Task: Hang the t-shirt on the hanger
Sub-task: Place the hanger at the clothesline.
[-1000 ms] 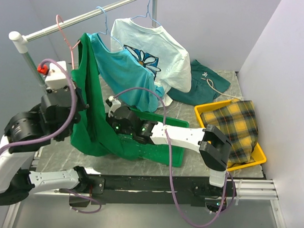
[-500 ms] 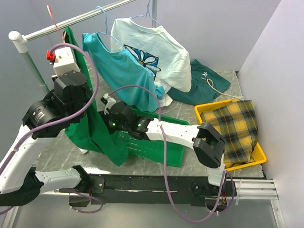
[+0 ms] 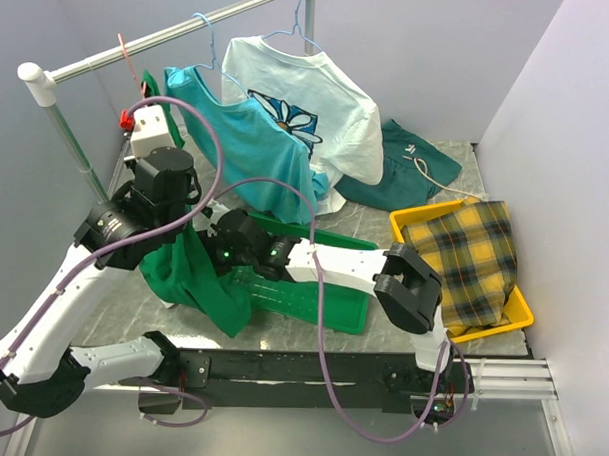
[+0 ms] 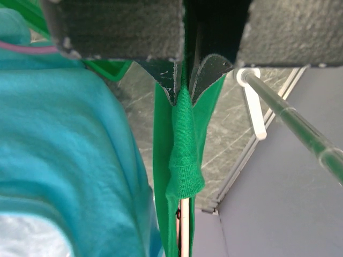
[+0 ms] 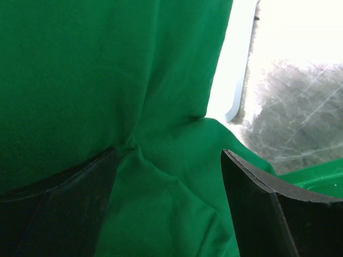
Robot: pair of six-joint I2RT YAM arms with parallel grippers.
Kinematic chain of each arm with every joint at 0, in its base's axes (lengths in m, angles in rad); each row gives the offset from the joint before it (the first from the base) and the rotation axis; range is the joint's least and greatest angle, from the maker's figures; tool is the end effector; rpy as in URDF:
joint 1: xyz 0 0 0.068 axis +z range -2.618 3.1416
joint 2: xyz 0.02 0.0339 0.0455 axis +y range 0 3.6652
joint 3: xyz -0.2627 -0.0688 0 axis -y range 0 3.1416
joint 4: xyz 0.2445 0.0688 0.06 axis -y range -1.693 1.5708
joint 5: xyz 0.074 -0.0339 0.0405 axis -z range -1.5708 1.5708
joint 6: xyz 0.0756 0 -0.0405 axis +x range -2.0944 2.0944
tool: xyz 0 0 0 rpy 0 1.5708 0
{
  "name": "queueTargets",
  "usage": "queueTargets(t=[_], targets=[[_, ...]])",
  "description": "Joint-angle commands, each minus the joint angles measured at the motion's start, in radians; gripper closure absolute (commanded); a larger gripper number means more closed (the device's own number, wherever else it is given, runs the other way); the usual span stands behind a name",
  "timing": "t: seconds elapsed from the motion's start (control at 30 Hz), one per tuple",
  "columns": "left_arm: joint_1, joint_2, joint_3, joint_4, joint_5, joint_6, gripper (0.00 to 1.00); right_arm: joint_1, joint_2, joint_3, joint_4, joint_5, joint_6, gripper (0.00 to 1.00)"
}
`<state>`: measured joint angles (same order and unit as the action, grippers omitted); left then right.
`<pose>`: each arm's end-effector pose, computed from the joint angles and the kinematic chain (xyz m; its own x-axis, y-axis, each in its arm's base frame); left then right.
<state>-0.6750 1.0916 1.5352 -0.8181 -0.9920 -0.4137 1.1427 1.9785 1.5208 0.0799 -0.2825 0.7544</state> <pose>0.1967 -0.0764 0.4635 -0.1544 -0.1581 -0.9753 -0.3588 0.9287 -0.0937 0.1910 0.4693 0.2464 -0.7836 -0.1329 -0.6069 -0.6102 0.3486 0.7115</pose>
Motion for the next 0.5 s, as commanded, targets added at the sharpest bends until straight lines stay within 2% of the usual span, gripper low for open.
queueTargets(t=[0.0,0.3,0.37,0.4,0.43,0.47], targets=[[0.046,-0.052,-0.038,0.103,0.056,-0.014,0.99,0.002,0.003,0.07,0.006,-0.009,0.005,0.14],[0.133,-0.036,-0.067,0.157,0.157,-0.005,0.99,-0.021,0.106,0.18,0.047,0.028,0.065,0.14],[0.141,-0.03,-0.067,0.155,0.173,-0.007,0.9,-0.026,0.137,0.27,0.026,0.051,0.06,0.14],[0.144,-0.032,-0.067,0.154,0.176,-0.007,0.74,-0.029,0.163,0.298,0.02,0.068,0.054,0.14],[0.146,-0.033,-0.069,0.154,0.184,-0.005,0.63,-0.035,0.174,0.321,0.014,0.106,0.049,0.14],[0.144,-0.042,-0.072,0.157,0.191,-0.002,0.59,-0.037,0.181,0.35,0.005,0.133,0.045,0.14]])
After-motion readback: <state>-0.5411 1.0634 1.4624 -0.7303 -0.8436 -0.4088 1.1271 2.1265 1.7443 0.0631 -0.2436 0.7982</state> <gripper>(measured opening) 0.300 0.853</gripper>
